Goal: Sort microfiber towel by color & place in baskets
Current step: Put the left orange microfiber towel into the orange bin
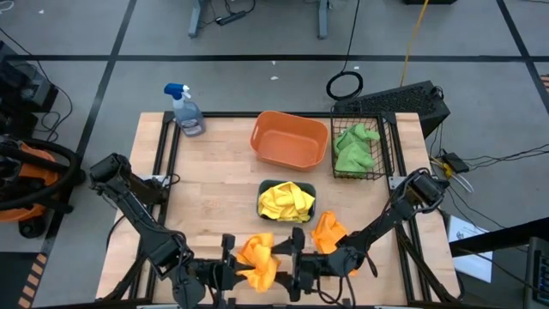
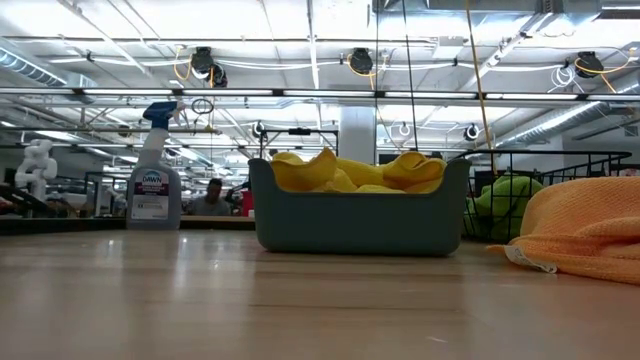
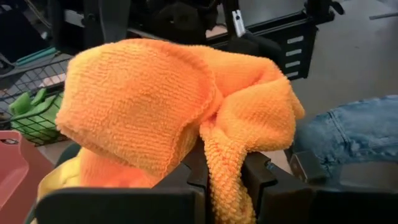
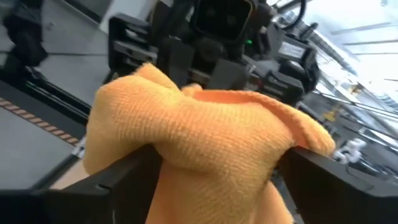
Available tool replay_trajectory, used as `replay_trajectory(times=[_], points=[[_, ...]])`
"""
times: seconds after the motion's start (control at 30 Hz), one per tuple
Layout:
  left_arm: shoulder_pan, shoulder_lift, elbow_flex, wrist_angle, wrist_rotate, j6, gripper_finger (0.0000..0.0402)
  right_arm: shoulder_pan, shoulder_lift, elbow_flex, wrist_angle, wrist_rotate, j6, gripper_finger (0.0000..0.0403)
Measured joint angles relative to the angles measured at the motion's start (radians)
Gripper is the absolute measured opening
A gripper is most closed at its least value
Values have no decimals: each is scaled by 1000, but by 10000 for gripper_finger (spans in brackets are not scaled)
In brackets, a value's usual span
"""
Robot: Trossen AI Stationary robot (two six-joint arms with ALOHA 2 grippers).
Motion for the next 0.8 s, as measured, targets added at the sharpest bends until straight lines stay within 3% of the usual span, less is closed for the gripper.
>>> replay_trajectory(times=[0.37,0.53,0.8], points=[[22,8,-1,10,59,7,41,-46,0,0,-55,-176,124,297],[32,8,-1,53,56,43,65,-54,0,0,-55,-185,123,234],[36,6,-1,72,58,53,186,-59,0,0,-58,-188,117,99]])
